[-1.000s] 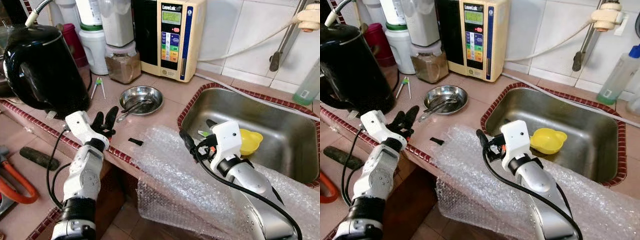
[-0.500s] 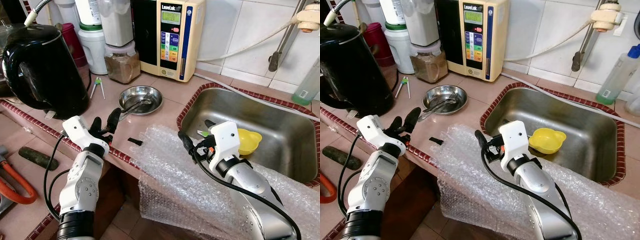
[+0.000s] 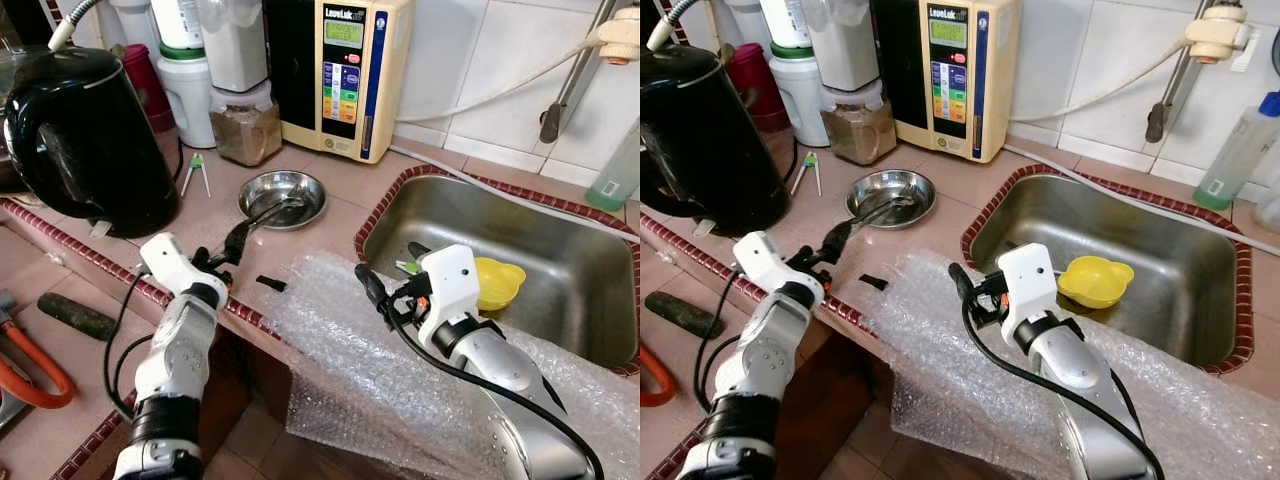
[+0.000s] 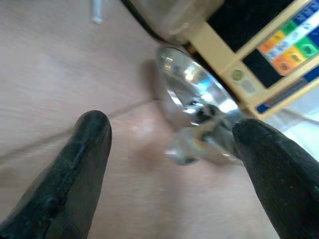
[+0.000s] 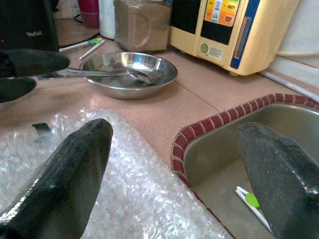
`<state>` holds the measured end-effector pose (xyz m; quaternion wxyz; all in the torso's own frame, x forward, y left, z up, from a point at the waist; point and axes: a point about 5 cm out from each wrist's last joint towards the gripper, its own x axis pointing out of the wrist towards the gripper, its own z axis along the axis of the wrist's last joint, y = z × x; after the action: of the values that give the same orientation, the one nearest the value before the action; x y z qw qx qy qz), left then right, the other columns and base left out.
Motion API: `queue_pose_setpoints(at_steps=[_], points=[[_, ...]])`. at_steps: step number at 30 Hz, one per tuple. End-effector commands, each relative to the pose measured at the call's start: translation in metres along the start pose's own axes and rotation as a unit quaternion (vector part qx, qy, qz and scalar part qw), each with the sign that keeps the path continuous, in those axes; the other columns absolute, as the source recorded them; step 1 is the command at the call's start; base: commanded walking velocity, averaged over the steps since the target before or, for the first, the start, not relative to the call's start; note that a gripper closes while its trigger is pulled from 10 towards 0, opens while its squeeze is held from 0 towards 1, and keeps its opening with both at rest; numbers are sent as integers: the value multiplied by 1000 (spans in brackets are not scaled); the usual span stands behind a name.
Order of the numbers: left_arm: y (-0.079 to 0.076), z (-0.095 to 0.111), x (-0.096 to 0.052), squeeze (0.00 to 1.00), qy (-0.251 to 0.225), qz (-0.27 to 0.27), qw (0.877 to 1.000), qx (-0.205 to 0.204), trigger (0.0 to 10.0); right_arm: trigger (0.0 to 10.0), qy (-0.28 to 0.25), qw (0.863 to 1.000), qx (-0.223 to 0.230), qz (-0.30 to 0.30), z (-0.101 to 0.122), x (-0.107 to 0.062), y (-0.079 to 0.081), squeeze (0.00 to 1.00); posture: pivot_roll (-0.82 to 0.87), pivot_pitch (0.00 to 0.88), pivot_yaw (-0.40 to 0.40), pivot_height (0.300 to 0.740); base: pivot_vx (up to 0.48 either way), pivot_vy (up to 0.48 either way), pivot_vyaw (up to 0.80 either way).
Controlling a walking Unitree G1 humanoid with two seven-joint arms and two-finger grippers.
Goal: Kitchen organization
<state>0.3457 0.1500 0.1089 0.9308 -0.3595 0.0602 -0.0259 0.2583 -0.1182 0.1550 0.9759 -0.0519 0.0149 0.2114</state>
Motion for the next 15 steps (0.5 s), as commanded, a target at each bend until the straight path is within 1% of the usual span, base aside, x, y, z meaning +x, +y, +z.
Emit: queue_pose_setpoints(at_steps=[1,2,3,5,10,15], points=[[-6,-1,3,0,4,-16,1000,-4,3255,10000,-9,1000,-2,6,5,-1,3,0,-122,27,46,740,0,0,0],[-9,-1,4,0,3,-22,1000,-8,0,10000,-10,1000,-2,7,5,-2,3,0,-124,27,48,740,0,0,0],[-12,-1,6,0,-3,-28,999,-19,0,10000,-10,1000,-2,8,6,-3,3,0,-129,27,51,740,0,0,0],[-14,-1,9,0,-5,-28,999,-23,0,10000,-11,1000,-2,8,6,-4,2,0,-130,27,53,740,0,0,0],[-12,1,14,0,-14,-14,999,-39,0,10000,-10,1000,-1,7,6,-5,3,0,-132,26,56,740,0,0,0],[-10,5,16,0,-27,-9,999,-45,0,10000,-12,1000,0,9,6,-5,4,0,-132,25,56,740,0,0,0]])
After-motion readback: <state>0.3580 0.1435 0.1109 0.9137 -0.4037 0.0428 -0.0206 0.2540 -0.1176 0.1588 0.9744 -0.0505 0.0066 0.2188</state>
